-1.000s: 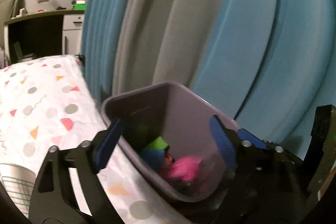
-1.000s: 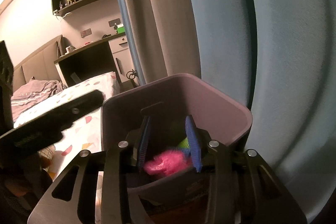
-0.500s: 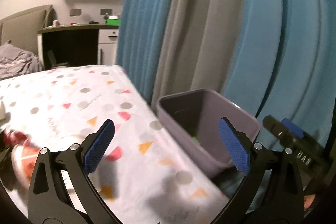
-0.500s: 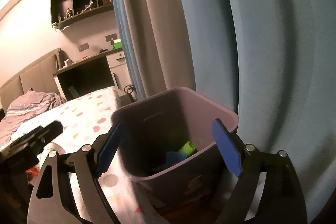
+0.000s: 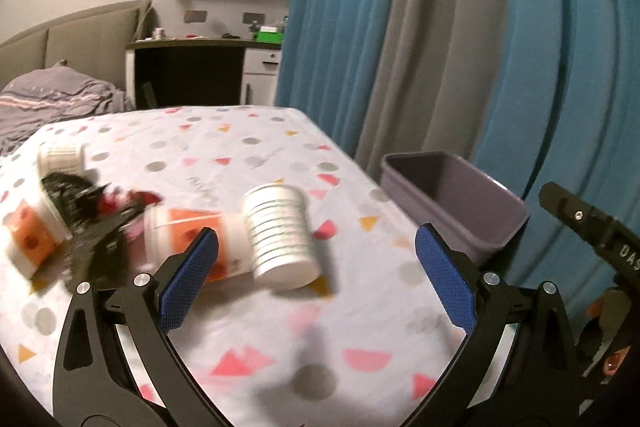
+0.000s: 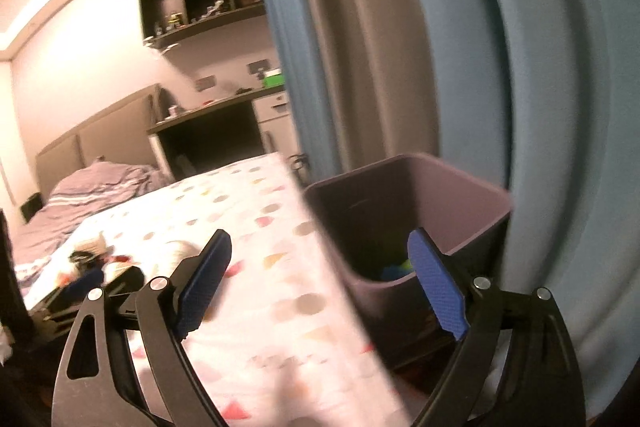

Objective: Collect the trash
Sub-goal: 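Move both tools back to the table toward the paper cups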

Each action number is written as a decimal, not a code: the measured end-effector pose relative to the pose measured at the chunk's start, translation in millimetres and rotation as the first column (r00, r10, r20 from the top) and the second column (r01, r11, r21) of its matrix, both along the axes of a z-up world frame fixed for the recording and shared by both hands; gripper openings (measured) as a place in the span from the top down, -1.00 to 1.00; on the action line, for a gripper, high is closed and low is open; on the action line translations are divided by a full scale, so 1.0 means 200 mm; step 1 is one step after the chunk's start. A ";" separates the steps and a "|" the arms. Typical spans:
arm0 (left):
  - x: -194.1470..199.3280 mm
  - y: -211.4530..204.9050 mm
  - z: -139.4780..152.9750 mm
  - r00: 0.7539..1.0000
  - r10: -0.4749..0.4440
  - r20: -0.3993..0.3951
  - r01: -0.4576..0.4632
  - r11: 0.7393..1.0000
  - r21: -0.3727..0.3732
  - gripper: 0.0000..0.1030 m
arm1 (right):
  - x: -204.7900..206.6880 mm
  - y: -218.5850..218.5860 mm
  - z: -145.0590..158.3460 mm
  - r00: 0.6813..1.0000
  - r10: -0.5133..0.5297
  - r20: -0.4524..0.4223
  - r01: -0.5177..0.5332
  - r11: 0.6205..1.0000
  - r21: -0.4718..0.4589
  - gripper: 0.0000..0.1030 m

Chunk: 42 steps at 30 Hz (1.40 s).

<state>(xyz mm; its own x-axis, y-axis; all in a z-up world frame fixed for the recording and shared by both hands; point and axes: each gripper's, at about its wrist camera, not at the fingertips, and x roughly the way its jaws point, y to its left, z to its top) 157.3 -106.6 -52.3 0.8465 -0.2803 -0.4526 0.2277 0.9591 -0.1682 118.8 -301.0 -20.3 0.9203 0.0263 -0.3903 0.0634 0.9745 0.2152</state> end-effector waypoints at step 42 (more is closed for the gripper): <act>-0.26 0.67 0.03 0.984 0.175 0.044 -0.173 0.983 -0.058 -0.89 | 0.47 0.81 -0.30 0.918 0.256 -0.304 -0.293 0.952 -0.083 -0.36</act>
<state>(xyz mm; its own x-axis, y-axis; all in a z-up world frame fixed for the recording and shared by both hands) 104.8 27.7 -45.9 0.9051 -0.1496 -0.3981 0.0674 0.9747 -0.2131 212.9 -139.0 -79.4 0.7322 0.1961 -0.6522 -0.1702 0.9800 0.1036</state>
